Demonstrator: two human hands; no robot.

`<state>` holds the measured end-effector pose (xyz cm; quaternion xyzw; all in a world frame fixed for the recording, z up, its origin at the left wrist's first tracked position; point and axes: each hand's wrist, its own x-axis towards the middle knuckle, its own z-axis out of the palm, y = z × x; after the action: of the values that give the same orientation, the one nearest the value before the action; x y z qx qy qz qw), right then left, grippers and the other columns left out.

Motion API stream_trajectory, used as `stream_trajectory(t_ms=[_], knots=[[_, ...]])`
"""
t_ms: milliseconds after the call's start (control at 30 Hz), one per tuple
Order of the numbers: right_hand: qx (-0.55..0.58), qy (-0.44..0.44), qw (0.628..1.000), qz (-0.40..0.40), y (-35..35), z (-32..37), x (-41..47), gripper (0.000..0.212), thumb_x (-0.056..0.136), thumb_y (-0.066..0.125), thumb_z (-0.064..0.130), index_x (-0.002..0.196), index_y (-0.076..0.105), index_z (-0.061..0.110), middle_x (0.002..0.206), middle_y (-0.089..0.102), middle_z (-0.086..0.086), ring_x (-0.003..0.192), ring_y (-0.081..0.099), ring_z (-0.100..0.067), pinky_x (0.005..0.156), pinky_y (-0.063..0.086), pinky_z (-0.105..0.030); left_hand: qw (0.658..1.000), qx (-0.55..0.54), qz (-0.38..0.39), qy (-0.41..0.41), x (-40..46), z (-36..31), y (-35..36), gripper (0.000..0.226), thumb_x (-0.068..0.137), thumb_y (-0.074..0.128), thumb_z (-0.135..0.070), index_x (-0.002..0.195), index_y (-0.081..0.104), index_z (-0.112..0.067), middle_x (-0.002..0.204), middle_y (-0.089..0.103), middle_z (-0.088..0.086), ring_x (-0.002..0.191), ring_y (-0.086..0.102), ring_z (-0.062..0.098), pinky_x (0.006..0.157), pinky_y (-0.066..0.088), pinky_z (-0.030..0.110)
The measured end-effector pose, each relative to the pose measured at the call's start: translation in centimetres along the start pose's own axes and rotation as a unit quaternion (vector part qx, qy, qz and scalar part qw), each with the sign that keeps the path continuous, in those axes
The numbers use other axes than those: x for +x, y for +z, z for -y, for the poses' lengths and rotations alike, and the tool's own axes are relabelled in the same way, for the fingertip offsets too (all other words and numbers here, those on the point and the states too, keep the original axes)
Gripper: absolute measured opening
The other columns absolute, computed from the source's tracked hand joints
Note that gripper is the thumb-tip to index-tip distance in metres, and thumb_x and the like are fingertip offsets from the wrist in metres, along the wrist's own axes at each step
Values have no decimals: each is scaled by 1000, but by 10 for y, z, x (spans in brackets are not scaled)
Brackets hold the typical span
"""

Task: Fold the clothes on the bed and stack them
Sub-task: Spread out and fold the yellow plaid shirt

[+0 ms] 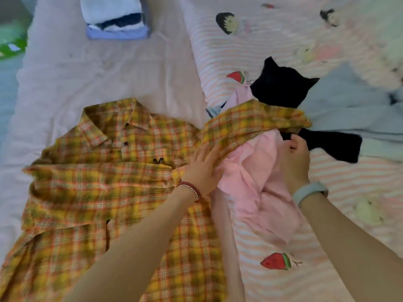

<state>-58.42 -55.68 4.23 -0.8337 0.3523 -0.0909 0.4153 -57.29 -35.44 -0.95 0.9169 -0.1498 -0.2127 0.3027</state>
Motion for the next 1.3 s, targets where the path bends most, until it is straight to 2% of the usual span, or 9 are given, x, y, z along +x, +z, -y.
stream_trajectory(t_ms=[300, 500, 700, 800, 867, 933, 1000, 1167, 1300], knots=[[307, 297, 904, 31, 17, 12, 95, 37, 87, 62, 24, 120, 53, 8, 96, 62, -5, 88, 61, -19, 69, 54, -28, 992, -53, -116, 9, 51, -18, 9, 27, 94, 52, -20, 119, 61, -12, 119, 52, 7, 103, 53, 25, 76, 40, 26], [232, -6, 971, -64, 28, 73, 54, 10, 94, 49, 8, 101, 53, 1, 85, 51, 4, 68, 53, 3, 56, 40, -1, 979, -187, -75, -25, 37, -10, -35, 22, 95, 49, -18, 105, 68, -13, 99, 59, -4, 92, 57, 13, 81, 44, 25], [127, -319, 939, 11, 68, 113, -67, 10, 89, 56, 19, 86, 50, 11, 80, 53, 2, 72, 52, -14, 66, 46, -24, 776, -602, -110, -149, -47, 63, -147, 39, 96, 35, -44, 104, 61, -17, 93, 69, -3, 91, 62, 17, 79, 54, 33], [6, -442, 885, 146, 104, 99, -155, 14, 90, 53, 23, 89, 55, 10, 87, 57, -7, 75, 56, -21, 62, 45, -26, 755, -616, -44, -219, -108, 128, -192, 93, 83, 23, -74, 125, 52, 4, 115, 64, -1, 110, 45, 5, 117, 14, 39], [-81, -462, 815, 342, 124, 76, -212, 20, 93, 52, 24, 106, 61, 12, 105, 60, -6, 92, 58, -21, 73, 48, -25, 791, -555, -77, -245, -145, 180, -200, 70, 89, 24, -61, 123, 54, -8, 135, 49, 15, 117, 41, 5, 118, 3, 40], [-134, -436, 761, 461, 136, 47, -251, 27, 96, 48, 23, 120, 58, 16, 123, 56, -2, 107, 54, -17, 84, 48, -28, 801, -524, -102, -269, -166, 214, -200, 37, 95, 29, -49, 99, 59, -27, 122, 58, 11, 106, 52, 15, 99, 34, 32], [-154, -413, 774, 455, 142, 30, -264, 28, 96, 46, 20, 121, 57, 16, 124, 56, 0, 101, 55, -11, 78, 49, -20, 813, -449, -130, -347, -183, 241, -188, 27, 98, 39, -38, 99, 58, -20, 112, 58, 5, 95, 57, 20, 76, 41, 31], [-260, -351, 837, 331, 160, 15, -241, 33, 96, 42, 14, 128, 51, 10, 130, 50, -6, 125, 43, -22, 102, 40, -33, 918, -197, -63, -337, -182, 257, -122, 34, 96, 48, -28, 122, 55, -8, 111, 58, 5, 102, 54, 22, 87, 44, 35], [-388, -347, 790, 325, 179, 14, -213, 51, 96, 40, 18, 145, 26, 18, 151, 26, -1, 141, 19, -21, 112, 26, -43, 938, -106, -19, -330, -167, 255, -82, 33, 95, 48, -30, 119, 60, -10, 95, 65, 7, 76, 58, 20, 67, 47, 28]])
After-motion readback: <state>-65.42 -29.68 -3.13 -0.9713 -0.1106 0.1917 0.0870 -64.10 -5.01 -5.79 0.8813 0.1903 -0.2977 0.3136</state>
